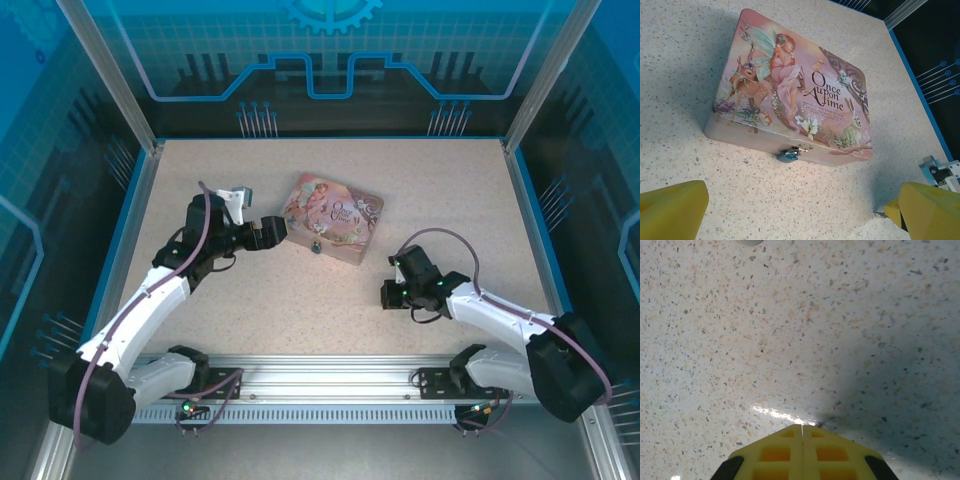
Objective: Unlock the padlock with the key
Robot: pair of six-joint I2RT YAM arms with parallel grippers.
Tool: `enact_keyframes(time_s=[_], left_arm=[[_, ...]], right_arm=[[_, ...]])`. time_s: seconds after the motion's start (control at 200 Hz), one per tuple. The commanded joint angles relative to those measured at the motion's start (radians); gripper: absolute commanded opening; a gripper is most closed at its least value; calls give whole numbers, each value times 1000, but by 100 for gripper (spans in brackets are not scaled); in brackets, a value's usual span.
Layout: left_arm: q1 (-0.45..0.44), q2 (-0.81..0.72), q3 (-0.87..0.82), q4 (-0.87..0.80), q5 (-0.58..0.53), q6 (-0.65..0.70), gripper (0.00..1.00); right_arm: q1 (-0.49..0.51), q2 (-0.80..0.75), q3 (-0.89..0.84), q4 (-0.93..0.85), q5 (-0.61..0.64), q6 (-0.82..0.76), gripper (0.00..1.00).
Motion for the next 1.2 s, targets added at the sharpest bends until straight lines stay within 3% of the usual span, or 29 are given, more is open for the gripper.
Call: enact_keyframes(time_s=[0.0, 0.165, 0.355, 0.77, 1.196], left_arm=[[-5, 9, 5, 5, 6, -4, 99], [-6, 10, 8, 5, 1, 2, 99], [-7, 14, 11, 5, -9, 12, 99], [-7, 14, 9, 11, -18, 27, 99], [-7, 1, 6, -11, -31, 41, 99]], right_arm=[[3, 36, 13, -114, 42, 9, 13], [10, -1, 47, -208, 68, 10, 34], [7, 9, 113, -313, 80, -21, 45], [118, 171, 156, -245, 56, 129, 40], [145, 288, 211, -228, 87, 123, 30]])
